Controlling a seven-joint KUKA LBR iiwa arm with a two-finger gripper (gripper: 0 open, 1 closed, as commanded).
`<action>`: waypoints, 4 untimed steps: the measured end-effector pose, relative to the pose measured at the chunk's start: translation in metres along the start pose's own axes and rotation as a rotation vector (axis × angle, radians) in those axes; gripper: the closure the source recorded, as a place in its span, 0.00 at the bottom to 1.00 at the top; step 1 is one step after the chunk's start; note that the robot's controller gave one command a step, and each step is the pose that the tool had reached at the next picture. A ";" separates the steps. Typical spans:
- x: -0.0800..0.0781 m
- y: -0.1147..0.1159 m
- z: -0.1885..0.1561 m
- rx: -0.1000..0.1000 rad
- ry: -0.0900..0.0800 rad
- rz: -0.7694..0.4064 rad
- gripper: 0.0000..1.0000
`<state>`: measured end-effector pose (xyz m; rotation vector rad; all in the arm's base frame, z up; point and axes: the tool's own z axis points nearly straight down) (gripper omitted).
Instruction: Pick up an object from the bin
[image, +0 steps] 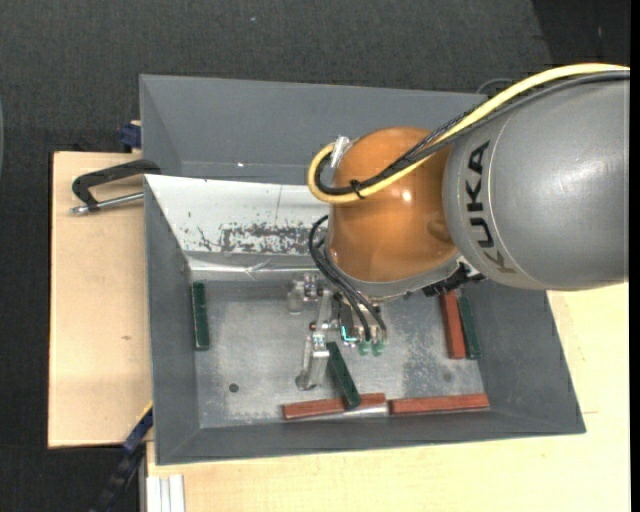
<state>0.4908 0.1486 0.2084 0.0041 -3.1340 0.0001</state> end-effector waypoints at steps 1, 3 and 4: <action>-0.002 -0.001 -0.004 -0.002 -0.009 0.002 0.00; -0.015 -0.044 0.092 0.000 -0.005 -0.231 0.00; -0.012 -0.086 0.112 -0.002 -0.010 -0.413 0.00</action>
Offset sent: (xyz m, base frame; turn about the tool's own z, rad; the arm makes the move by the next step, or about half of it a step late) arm 0.0294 -0.0769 -0.1276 -0.0327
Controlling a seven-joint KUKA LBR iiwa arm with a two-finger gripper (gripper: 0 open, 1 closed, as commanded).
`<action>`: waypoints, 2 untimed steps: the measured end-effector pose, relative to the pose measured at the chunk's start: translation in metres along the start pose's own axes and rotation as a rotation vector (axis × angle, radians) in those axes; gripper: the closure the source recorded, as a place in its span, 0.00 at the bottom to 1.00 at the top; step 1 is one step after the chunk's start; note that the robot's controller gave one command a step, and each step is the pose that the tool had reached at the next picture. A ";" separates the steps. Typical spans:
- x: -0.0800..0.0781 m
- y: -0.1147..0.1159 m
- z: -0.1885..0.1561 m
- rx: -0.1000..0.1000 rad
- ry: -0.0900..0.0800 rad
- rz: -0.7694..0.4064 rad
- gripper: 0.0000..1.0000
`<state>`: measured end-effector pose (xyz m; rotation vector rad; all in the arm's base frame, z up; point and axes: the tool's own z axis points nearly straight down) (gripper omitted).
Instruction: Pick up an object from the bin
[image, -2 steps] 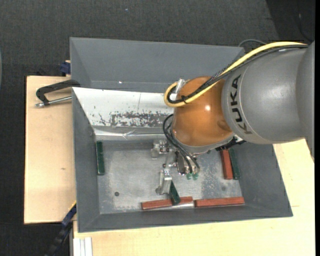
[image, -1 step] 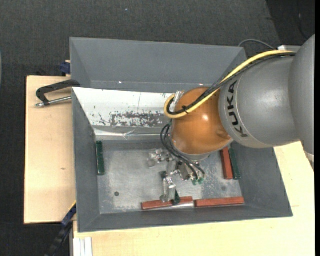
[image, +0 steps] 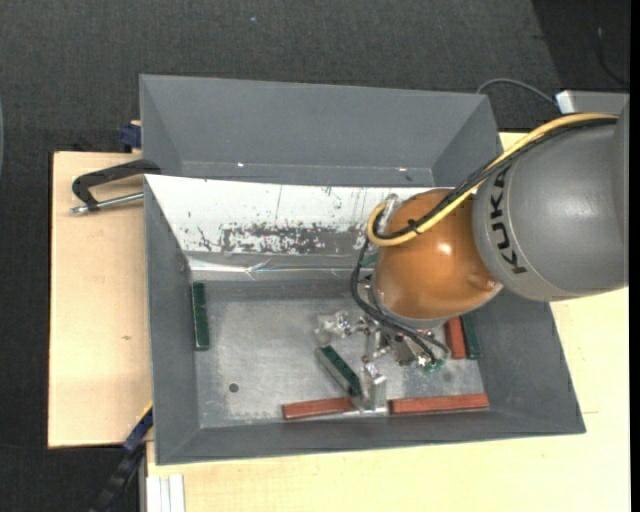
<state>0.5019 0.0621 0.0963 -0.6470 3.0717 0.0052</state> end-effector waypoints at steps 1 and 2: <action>-0.015 0.039 0.023 0.005 0.002 -0.058 1.00; -0.015 0.041 0.025 0.002 0.000 -0.057 1.00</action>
Offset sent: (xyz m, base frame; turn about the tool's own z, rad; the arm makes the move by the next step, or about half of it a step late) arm 0.0000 0.0000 0.0000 0.0000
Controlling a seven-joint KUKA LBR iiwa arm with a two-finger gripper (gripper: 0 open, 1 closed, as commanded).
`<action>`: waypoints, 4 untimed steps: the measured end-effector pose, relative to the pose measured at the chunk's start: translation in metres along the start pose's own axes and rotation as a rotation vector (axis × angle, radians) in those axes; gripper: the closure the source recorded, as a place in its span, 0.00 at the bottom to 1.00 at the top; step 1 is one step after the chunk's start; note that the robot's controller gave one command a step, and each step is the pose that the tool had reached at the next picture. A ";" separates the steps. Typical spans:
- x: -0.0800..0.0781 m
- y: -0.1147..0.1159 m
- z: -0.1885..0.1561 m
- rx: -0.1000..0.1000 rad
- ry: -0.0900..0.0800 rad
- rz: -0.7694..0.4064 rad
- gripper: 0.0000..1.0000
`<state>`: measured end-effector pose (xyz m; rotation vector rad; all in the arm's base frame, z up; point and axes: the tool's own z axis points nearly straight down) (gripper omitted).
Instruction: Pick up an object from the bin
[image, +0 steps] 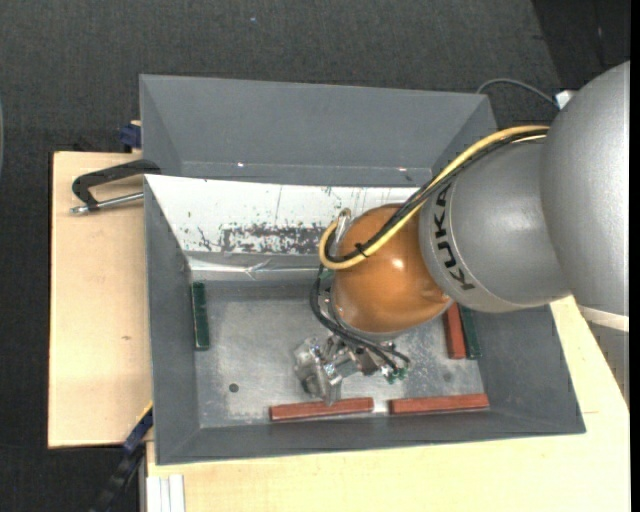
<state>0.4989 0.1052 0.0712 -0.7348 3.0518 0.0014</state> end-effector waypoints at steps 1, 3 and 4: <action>-0.004 0.004 -0.012 -0.002 0.011 -0.002 1.00; -0.010 -0.006 -0.086 -0.002 0.004 0.042 1.00; -0.013 -0.005 -0.126 0.002 -0.009 0.044 1.00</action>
Offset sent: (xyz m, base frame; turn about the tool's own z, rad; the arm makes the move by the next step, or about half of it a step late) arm -0.0074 -0.0385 0.0284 0.0210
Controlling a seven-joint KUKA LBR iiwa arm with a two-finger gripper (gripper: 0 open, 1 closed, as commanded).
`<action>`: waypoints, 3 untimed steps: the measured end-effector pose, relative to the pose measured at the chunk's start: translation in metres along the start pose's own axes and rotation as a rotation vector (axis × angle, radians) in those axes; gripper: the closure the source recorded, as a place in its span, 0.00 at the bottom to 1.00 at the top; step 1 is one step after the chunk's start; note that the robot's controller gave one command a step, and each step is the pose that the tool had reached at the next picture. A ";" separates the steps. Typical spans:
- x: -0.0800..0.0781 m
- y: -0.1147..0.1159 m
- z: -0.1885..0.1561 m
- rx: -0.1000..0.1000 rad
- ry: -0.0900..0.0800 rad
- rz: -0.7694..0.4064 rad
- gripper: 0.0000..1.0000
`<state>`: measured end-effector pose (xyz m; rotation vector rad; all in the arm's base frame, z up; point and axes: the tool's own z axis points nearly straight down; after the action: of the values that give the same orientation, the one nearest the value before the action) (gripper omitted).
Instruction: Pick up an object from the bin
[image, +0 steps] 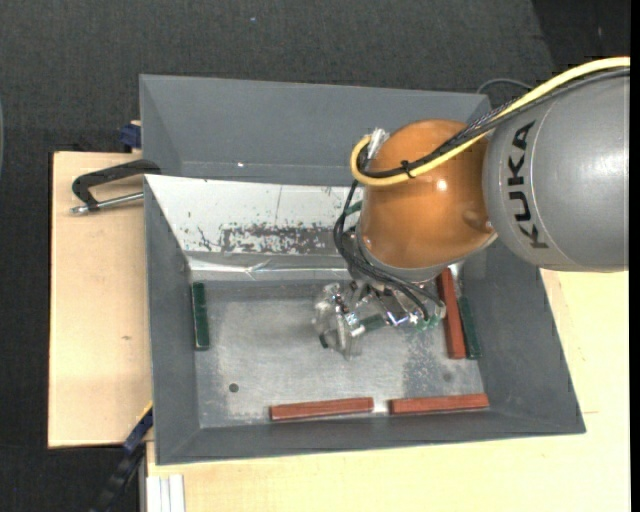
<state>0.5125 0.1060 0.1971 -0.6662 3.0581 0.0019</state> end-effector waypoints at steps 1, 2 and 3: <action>0.003 -0.022 -0.034 -0.002 0.006 -0.019 1.00; 0.010 -0.033 0.004 0.001 0.001 -0.004 1.00; -0.009 -0.024 0.027 -0.002 0.012 0.135 1.00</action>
Offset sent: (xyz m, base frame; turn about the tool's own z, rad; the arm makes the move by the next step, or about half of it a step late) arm -0.0007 -0.0458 -0.0562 0.0124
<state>0.5310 0.0883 0.1698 -0.4598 3.1081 0.0016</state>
